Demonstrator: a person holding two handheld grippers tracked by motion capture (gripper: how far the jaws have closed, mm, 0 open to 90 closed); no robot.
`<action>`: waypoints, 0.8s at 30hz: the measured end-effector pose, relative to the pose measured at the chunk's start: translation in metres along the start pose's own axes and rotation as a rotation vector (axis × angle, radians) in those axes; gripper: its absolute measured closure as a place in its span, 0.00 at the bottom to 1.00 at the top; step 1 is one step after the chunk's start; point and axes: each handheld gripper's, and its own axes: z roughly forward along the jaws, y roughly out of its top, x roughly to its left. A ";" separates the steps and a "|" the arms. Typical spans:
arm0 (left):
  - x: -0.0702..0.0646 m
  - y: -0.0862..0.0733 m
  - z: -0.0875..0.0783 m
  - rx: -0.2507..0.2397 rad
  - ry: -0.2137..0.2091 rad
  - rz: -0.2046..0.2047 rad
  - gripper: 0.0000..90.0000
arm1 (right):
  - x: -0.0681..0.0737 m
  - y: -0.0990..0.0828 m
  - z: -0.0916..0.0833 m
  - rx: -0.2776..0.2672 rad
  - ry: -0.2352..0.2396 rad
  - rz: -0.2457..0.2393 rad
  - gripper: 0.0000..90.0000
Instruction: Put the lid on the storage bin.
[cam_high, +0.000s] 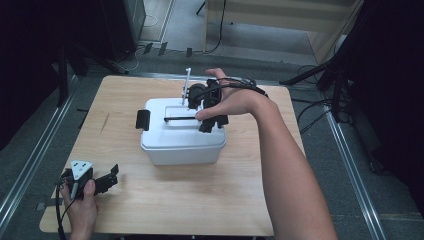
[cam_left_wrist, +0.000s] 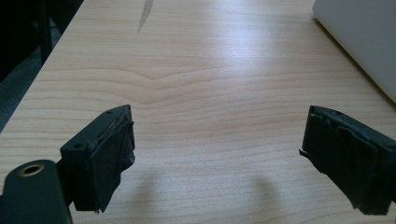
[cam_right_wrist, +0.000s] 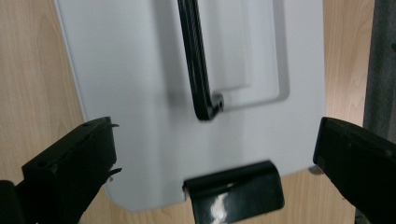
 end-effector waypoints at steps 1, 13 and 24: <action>0.000 0.000 0.000 0.000 0.000 0.000 0.11 | 0.000 -0.005 -0.001 0.004 -0.001 0.014 0.00; -0.001 0.000 0.000 -0.001 0.003 0.012 0.11 | 0.002 -0.057 -0.014 -0.001 -0.024 0.064 0.00; -0.001 -0.001 0.000 -0.001 0.006 0.011 0.11 | 0.011 -0.092 -0.020 0.002 -0.052 0.097 0.00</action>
